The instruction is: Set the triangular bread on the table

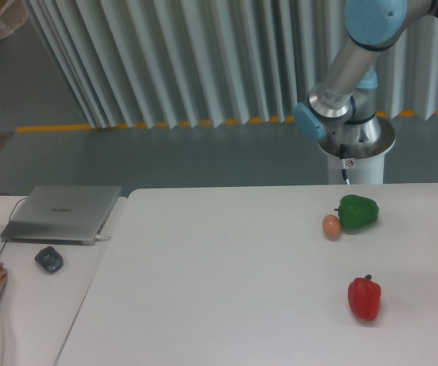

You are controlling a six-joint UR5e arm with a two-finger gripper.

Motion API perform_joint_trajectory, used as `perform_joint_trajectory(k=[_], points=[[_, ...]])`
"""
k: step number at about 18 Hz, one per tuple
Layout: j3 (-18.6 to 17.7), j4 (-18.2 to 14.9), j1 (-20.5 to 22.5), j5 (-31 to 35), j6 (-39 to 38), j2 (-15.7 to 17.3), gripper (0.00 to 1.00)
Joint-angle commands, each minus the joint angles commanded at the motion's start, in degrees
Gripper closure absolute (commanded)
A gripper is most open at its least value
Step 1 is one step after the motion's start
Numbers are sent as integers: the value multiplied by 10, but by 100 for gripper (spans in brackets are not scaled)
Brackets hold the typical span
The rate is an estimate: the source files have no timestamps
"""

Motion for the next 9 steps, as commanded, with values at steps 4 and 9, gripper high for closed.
perform_joint_trajectory(k=[4, 9], points=[[-4, -3, -6, 0, -31, 1, 91], [-5, 12, -5, -3, -34, -3, 0]])
